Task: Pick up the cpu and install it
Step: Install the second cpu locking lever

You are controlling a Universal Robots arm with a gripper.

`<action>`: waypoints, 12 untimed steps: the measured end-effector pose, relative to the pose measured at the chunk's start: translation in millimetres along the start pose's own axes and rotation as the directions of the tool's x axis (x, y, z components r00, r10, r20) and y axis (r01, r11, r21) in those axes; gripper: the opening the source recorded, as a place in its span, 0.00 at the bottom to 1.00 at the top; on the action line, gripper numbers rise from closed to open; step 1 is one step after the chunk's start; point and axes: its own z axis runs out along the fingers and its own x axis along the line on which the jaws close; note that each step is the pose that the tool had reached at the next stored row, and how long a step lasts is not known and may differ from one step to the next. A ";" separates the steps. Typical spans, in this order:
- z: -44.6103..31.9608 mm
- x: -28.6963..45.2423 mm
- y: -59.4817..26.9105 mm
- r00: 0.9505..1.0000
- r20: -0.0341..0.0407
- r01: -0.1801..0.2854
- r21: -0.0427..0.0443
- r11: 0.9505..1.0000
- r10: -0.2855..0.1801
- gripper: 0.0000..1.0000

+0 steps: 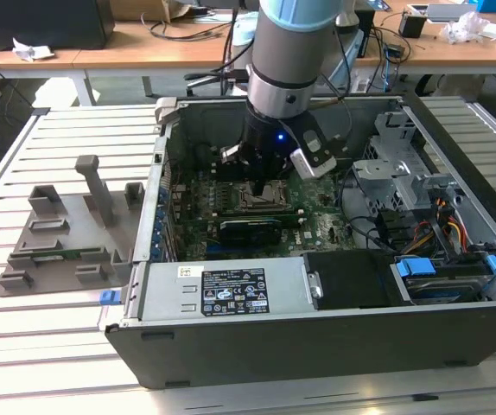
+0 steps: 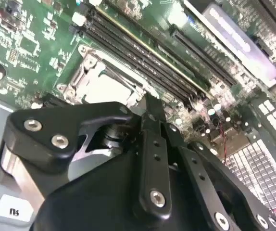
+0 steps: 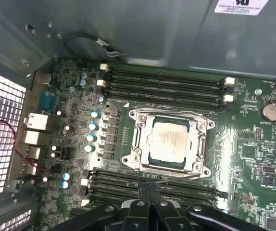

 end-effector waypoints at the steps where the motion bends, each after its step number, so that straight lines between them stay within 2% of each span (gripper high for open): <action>1: 4.8 -0.8 -0.1 1.000 -0.004 -0.001 -0.001 1.000 0.001 0.11; 3: 13.0 -1.6 -0.4 1.000 -0.007 -0.002 -0.001 1.000 0.002 0.11; 5: 17.4 -2.0 -0.8 1.000 -0.008 -0.002 -0.001 1.000 0.002 0.11; 8: 28.1 -1.8 -2.3 1.000 -0.009 -0.003 -0.001 1.000 0.003 0.11; 12: 43.9 3.4 -3.4 1.000 -0.009 -0.003 -0.001 1.000 0.003 0.11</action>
